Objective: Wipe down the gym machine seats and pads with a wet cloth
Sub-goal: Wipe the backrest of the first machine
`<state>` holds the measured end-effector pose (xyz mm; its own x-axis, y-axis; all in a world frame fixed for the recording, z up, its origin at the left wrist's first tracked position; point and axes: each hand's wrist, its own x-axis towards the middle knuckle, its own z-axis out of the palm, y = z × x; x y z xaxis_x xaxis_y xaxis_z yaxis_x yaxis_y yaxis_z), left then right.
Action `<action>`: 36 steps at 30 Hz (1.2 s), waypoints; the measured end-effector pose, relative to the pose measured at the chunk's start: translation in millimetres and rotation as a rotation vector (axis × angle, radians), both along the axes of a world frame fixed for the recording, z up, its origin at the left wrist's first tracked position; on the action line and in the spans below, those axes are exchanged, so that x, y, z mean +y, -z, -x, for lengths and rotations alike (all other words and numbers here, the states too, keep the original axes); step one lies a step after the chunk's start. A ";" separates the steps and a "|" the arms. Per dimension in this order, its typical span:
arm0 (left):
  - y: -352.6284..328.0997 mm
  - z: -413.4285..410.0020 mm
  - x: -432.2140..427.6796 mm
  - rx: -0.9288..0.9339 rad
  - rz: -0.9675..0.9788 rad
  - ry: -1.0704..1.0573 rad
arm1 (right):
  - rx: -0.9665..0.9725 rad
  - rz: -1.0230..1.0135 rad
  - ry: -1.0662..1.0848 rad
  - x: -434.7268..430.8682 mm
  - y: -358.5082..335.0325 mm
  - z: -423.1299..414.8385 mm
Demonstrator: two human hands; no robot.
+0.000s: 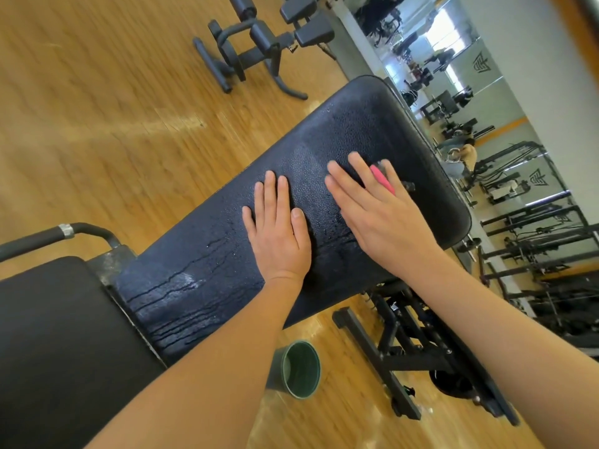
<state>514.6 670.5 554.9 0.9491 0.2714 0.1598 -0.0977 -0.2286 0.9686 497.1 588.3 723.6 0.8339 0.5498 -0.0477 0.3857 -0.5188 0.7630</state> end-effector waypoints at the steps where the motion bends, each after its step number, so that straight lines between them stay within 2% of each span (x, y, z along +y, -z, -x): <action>1: 0.7 -0.3 0.3 0.000 0.000 0.001 | -0.010 -0.006 -0.002 8.7 2.8 -13.4; 5: 2.4 0.3 -0.7 -0.016 0.013 0.000 | -0.053 -0.016 0.022 42.3 16.7 -66.1; 8: 4.7 0.0 -2.5 -0.026 0.008 -0.015 | -0.033 -0.023 0.027 42.9 15.9 -69.7; 16: 3.6 0.5 -3.5 -0.044 0.009 -0.025 | 0.045 0.048 0.064 -21.1 -6.7 30.8; 19: 4.3 0.9 -3.4 -0.039 0.015 -0.017 | 0.037 0.044 0.079 -30.9 -5.1 42.6; 26: 6.5 -0.1 5.2 -0.088 0.109 0.034 | -0.020 0.017 0.098 -9.4 3.6 16.8; 30: 16.9 0.1 18.3 0.099 0.176 -0.015 | -0.008 0.005 0.093 15.2 8.5 -15.6; 36: 18.5 1.8 2.7 0.132 0.130 -0.113 | 0.023 0.082 0.060 44.3 15.4 -67.6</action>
<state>512.8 673.2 536.4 0.9219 0.3875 -0.0069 0.0508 -0.1031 0.9934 564.6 632.6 708.3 0.8635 0.4920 -0.1107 0.3739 -0.4774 0.7952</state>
